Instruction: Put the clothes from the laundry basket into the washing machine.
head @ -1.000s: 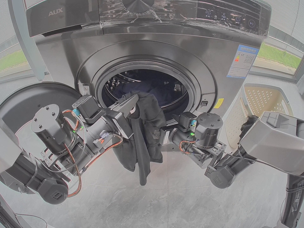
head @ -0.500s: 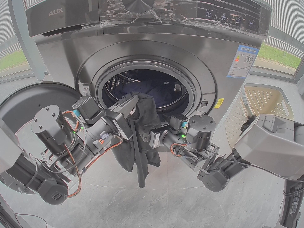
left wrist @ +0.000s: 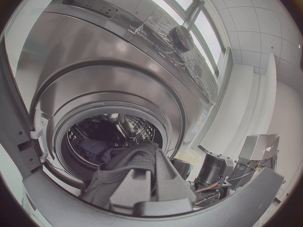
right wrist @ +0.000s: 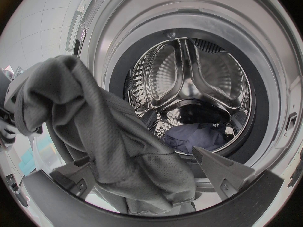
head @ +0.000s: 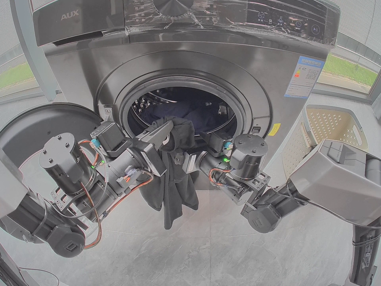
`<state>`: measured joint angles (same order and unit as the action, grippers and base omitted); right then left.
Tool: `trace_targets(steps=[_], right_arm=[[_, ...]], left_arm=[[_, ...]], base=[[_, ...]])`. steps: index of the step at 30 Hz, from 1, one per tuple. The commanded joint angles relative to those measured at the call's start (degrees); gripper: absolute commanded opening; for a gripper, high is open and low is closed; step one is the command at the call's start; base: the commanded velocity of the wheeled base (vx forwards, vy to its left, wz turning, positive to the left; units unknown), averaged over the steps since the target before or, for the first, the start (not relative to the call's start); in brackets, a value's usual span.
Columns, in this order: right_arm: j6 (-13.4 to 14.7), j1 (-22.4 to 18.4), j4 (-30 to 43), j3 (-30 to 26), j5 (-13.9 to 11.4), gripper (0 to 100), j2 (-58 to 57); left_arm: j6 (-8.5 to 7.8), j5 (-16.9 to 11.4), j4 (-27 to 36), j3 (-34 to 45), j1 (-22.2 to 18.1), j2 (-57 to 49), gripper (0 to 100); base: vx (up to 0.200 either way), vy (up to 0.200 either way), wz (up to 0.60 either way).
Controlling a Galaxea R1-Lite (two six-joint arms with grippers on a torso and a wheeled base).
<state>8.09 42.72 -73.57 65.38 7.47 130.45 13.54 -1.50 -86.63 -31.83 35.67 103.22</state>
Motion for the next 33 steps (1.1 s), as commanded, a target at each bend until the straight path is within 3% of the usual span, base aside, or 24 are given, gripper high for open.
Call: trace_targets(steps=[1,6,14,23,33], right_arm=[[0.0,-0.3,-0.3,0.9,0.2,0,0.8],[-0.1,-0.1,-0.3,-1.4,0.1,0,-2.7],[-0.8,-0.7,-0.3,-11.7,0.0,0,-12.2],[-1.2,-0.9,-0.3,-19.0,-0.3,0,-16.6],[-1.9,-1.8,0.3,-20.3,-0.5,0,-15.1]], left_arm=[[-0.01,0.0,0.0,0.4,-0.1,0.0,0],[-0.01,0.0,-0.2,0.4,-0.2,0.3,0],[-0.01,-0.1,-0.1,-0.1,-0.7,0.8,0],[-0.01,0.0,-0.1,-0.1,-0.8,1.0,0],[-0.01,0.0,-0.2,-0.3,-0.8,0.2,0]], base=[[0.0,0.0,0.0],[0.0,0.0,0.0],[0.0,0.0,0.0],[0.0,0.0,0.0],[0.0,0.0,0.0]])
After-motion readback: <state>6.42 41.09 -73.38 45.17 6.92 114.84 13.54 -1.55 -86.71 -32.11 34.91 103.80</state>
